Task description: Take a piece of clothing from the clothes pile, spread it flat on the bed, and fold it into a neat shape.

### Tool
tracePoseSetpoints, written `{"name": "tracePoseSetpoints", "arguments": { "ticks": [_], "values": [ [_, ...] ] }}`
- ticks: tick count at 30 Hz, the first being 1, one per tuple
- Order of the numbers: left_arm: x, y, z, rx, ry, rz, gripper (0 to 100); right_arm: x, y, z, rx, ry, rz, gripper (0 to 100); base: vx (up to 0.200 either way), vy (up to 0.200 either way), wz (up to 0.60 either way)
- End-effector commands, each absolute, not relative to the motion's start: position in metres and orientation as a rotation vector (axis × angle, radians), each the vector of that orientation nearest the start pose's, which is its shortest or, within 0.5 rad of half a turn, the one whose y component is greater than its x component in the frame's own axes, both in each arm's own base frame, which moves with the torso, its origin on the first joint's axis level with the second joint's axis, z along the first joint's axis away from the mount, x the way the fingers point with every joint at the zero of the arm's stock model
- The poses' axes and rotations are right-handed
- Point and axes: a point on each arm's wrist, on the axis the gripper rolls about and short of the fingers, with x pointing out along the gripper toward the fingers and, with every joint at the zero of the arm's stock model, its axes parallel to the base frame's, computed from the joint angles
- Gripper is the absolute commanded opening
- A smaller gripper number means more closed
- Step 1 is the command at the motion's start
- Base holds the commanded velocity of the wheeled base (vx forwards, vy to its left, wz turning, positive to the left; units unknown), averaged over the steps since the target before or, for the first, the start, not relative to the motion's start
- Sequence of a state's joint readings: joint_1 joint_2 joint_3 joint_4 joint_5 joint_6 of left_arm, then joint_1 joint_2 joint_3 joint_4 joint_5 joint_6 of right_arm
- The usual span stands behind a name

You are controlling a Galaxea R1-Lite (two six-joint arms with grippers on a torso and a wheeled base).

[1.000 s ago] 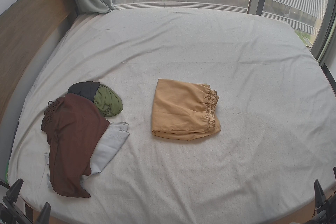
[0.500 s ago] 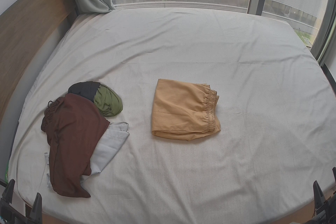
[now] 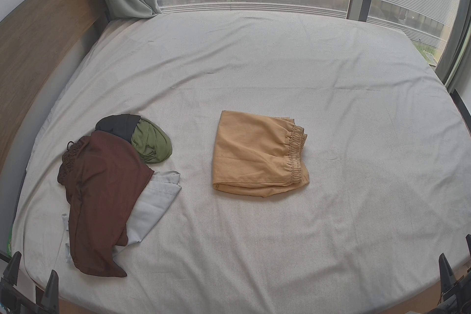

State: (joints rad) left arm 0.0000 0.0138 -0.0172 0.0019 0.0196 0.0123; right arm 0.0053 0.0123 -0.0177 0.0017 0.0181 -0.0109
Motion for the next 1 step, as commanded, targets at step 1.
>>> {"name": "tracePoseSetpoints", "arguments": {
  "ticks": [1],
  "values": [
    [-0.0229,0.0004,0.0757,0.012,0.000,0.020,100,-0.0229,0.0003,0.0757,-0.011,0.000,0.025,100,0.000,0.000,0.00]
  ]
}}
